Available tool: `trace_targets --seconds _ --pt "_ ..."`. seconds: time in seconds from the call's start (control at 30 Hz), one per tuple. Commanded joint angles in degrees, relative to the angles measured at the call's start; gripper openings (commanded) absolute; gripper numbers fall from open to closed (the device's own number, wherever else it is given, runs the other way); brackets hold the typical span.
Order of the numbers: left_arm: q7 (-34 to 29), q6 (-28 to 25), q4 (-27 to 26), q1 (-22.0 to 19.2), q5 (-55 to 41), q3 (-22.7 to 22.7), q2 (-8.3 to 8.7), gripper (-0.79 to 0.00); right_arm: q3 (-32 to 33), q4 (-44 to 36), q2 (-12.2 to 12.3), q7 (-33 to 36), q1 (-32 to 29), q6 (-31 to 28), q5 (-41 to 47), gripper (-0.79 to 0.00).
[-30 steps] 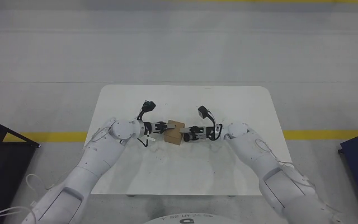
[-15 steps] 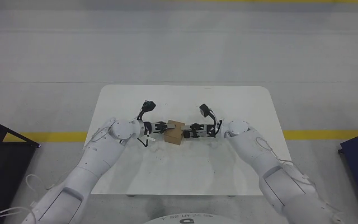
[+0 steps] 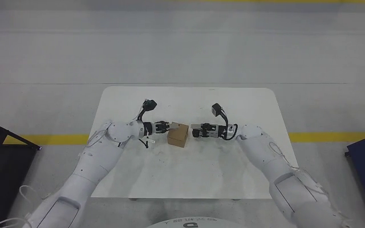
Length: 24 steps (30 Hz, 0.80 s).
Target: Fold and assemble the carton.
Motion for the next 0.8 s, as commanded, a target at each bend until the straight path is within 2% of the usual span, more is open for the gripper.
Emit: trace_targets --seconds 0.0,0.07,0.1,0.13,0.17,0.2,0.27,0.37,0.47,0.6,0.77 --pt "-0.62 -0.19 -5.27 3.19 -0.05 -5.05 1.66 0.000 1.06 -4.24 0.95 -1.36 -1.18 0.95 -1.96 -0.409" --pt "-1.93 -0.55 -10.46 7.09 -0.96 -11.27 3.41 0.000 1.99 -10.09 1.86 -3.94 -2.71 3.98 -4.90 -0.449" --pt "-2.91 -0.92 -13.00 9.32 -1.95 -14.64 4.26 0.000 2.46 -13.52 2.31 -5.18 -3.58 6.65 -6.49 -0.529" --pt "-4.01 -1.23 -15.27 11.59 -3.06 -18.05 5.04 0.000 2.97 -17.01 2.76 -6.53 -4.38 10.52 -8.11 -0.711" --pt "-5.06 -1.48 -17.22 13.79 -4.07 -21.36 5.75 0.000 3.38 -20.69 3.17 -7.95 -5.08 15.17 -10.06 -0.785" --pt "-5.73 -1.56 -18.29 15.21 -4.89 -23.46 6.17 0.000 3.66 -24.77 3.53 -9.46 -5.91 19.43 -12.12 -0.785" --pt "-5.73 -1.56 -18.29 15.21 -4.89 -23.46 6.17 0.000 4.26 -33.06 4.18 -11.86 -8.35 26.28 -15.46 -0.785" --pt "-5.73 -1.56 -18.29 15.21 -4.89 -23.46 6.17 0.000 4.69 -44.27 5.00 -14.25 -12.79 33.48 -20.13 -0.785" --pt "-5.73 -1.56 -18.29 15.21 -4.89 -23.46 6.17 0.000 3.86 -51.85 5.43 -16.22 -15.67 40.73 -25.22 -0.785" --pt "-5.73 -1.56 -18.29 15.21 -4.89 -23.46 6.17 0.000 1.09 -56.07 5.35 -17.24 -16.50 48.57 -29.84 -0.785" --pt "-5.73 -1.56 -18.29 15.21 -4.89 -23.46 6.17 0.000 -1.09 -55.69 4.84 -18.08 -14.98 52.23 -30.34 -0.785"
